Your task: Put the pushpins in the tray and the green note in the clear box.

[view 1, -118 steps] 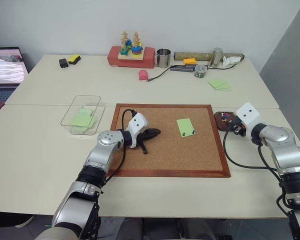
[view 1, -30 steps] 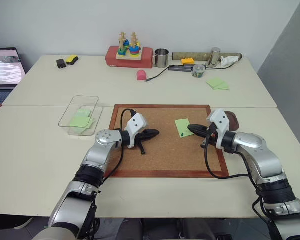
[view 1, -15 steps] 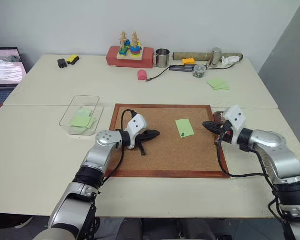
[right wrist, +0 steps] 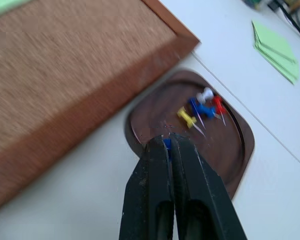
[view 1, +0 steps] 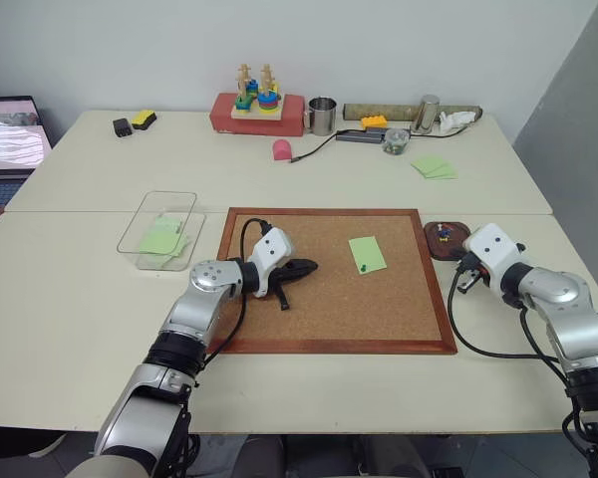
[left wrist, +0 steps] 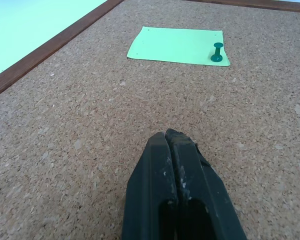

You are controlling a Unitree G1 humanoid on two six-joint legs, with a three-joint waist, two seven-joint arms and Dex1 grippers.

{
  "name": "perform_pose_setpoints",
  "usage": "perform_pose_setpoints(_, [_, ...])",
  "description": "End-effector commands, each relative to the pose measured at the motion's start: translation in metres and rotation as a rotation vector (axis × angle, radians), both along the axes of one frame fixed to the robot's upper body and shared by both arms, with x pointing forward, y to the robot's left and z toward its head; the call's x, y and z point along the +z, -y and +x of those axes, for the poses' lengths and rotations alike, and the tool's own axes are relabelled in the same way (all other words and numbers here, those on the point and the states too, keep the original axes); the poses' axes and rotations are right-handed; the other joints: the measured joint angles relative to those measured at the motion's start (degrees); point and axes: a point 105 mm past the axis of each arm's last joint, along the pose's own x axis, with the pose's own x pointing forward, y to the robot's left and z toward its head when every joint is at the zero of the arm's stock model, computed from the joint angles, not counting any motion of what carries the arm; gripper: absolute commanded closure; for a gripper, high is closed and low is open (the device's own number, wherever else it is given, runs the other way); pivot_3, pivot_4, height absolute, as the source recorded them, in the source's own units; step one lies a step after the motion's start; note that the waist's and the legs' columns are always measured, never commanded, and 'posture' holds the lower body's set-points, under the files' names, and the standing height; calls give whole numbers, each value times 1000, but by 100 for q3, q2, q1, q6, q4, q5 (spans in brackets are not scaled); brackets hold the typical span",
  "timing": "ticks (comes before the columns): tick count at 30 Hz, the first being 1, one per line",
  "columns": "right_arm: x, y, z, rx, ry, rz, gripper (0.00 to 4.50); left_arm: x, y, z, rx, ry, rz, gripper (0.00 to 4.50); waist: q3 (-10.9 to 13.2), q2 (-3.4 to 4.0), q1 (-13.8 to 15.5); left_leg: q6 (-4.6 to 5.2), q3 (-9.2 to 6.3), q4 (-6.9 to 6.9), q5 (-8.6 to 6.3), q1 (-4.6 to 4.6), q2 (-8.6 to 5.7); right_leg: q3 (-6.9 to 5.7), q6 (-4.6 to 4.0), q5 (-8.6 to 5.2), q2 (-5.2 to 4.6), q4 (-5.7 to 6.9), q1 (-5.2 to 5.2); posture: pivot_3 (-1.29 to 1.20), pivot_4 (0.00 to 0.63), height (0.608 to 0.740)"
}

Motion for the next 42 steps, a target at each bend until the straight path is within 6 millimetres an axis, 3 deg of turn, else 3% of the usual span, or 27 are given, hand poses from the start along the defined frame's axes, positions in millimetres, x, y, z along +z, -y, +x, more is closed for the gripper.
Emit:
perform_pose_setpoints(1, [7, 15, 4, -58, 42, -16, 4489, -18, -1, -6, -8, -56, 46, 4500, -1, -1, 1, 0, 0, 0, 0, 0, 0, 0, 0, 0, 0, 0, 1, 0, 150, 740])
perform_pose_setpoints(8, [17, 14, 14, -89, 85, 64, 4489, -17, 0, -6, -10, -53, 46, 4500, -1, -1, -1, 0, 0, 1, 0, 1, 0, 1, 0, 0, 0, 0, 2, 0, 150, 740])
perform_pose_setpoints(14, [33, 7, 10, -80, 66, 218, 4489, -18, -3, -6, 0, -54, 46, 4500, -1, 0, 2, 0, 0, -1, 0, 0, 0, 0, 0, 0, 0, -2, 2, 0, 150, 740])
perform_pose_setpoints(17, [37, 13, 13, -108, 81, 200, 4489, -19, -3, -7, 0, -56, 45, 4500, -1, 0, 0, 0, -1, 0, 0, 0, 0, 0, 0, 0, 0, -1, 2, 0, 150, 740])
perform_pose_setpoints(23, [27, 10, 19, -100, 64, 145, 4489, -18, -1, -6, -4, -55, 43, 4500, -1, 0, -1, 0, 0, -1, 0, 1, 0, 0, 0, 0, 0, -1, 1, 0, 150, 740])
perform_pose_setpoints(35, [30, 8, 25, -97, 63, 182, 2004, -18, -1, -6, -1, -54, 43, 4500, -2, 1, 1, 0, 1, 0, 0, 0, 0, 1, 0, 0, 0, -1, 1, 0, 150, 740])
perform_pose_setpoints(42, [50, 3, 16, -41, 95, 217, 618, -18, -1, -6, -2, -56, 44, 4500, -2, 1, 1, 0, 1, -1, 0, 0, 0, 1, 0, 0, 0, -1, 1, 0, 150, 740])
